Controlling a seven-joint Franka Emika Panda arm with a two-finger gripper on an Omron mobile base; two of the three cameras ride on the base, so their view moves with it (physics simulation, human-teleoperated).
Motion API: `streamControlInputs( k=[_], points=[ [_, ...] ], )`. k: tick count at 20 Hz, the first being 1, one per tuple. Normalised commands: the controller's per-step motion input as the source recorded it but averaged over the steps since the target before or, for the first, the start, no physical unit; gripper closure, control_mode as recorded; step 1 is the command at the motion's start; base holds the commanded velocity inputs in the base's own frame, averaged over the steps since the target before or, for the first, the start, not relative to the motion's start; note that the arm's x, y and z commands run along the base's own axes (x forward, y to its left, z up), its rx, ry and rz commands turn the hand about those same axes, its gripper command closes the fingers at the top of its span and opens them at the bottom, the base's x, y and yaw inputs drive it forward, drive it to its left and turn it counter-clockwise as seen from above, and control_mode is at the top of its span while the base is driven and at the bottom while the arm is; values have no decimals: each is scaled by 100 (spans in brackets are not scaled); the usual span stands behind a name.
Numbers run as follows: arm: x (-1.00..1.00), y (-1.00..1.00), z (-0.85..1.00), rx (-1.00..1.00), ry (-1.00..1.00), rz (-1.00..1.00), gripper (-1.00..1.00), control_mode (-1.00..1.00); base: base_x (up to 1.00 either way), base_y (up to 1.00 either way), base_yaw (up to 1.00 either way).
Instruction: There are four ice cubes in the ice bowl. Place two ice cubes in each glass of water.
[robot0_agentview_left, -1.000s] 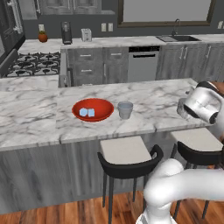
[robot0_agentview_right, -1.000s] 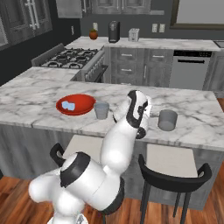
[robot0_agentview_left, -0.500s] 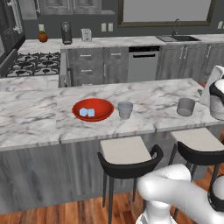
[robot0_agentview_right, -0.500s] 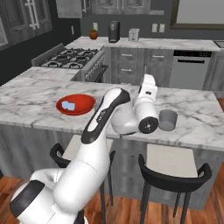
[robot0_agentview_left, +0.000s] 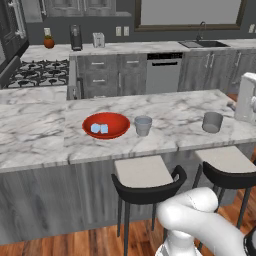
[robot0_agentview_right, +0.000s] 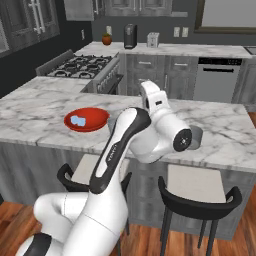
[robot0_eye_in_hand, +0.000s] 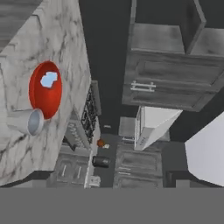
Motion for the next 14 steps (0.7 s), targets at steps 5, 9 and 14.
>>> streamControlInputs(
  k=[5,9,14],
  points=[
    [-8,93,0,-60,7,45,-100,-100,0,0,0],
    [0,98,0,-64,10,39,-100,-100,0,0,0],
    [0,100,0,-69,17,23,-100,-100,0,0,0]
  ],
)
